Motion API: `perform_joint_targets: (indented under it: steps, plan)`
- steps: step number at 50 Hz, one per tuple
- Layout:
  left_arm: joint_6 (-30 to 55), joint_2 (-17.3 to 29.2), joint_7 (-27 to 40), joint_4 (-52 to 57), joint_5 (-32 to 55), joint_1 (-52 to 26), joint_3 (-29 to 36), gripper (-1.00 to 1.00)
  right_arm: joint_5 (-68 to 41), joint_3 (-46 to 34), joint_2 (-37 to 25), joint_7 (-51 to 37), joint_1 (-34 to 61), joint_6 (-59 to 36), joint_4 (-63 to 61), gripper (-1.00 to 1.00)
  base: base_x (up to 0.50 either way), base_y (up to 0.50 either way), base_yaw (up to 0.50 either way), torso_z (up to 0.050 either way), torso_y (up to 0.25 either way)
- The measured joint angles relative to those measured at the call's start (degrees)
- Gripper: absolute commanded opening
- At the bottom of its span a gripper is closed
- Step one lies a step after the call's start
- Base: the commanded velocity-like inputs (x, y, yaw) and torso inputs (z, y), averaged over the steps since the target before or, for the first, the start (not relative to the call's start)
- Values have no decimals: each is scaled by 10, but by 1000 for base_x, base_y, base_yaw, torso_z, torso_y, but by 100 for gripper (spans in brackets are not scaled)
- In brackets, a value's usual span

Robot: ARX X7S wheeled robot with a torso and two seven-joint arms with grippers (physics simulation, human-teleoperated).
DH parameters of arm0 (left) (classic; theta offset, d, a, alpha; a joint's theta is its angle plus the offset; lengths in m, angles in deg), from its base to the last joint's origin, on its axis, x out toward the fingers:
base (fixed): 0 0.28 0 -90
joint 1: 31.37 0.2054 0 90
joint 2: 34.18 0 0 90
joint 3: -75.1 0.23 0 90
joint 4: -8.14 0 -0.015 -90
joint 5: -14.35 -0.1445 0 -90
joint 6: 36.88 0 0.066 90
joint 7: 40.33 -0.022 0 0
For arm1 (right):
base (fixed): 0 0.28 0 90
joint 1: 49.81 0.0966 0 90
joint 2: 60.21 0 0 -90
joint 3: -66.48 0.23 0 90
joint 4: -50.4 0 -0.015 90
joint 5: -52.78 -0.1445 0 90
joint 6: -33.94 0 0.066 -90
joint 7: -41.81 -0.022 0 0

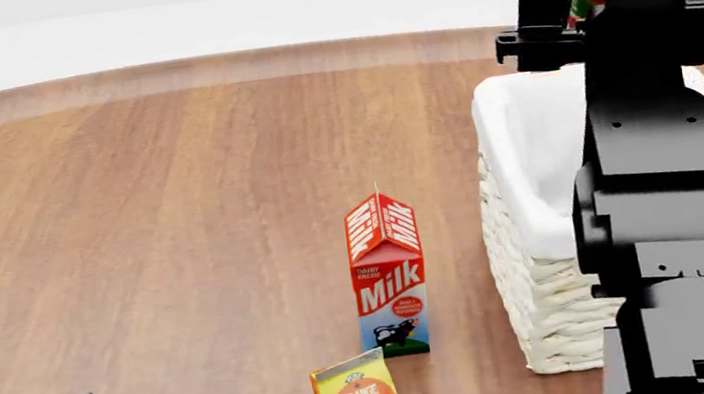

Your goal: Pick up the tomato sauce, and put it in the basket.

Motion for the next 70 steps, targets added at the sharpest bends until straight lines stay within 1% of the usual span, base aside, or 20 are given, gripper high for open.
perform_joint_targets:
  steps: [11, 39, 70]
  plan:
    - [1, 2, 2, 1, 1, -1, 2, 100, 19, 14, 2, 9, -11, -29, 16, -100, 0, 0, 0, 0, 0]
    - [-1, 6, 6, -5, 3, -4, 10, 100, 22, 50, 0, 9, -73, -57, 18, -100, 0, 0, 0, 0, 0]
    - [-3, 9, 11, -11, 5, -7, 18, 100, 28, 81, -6, 8, -103, -63, 18, -100, 0, 0, 0, 0, 0]
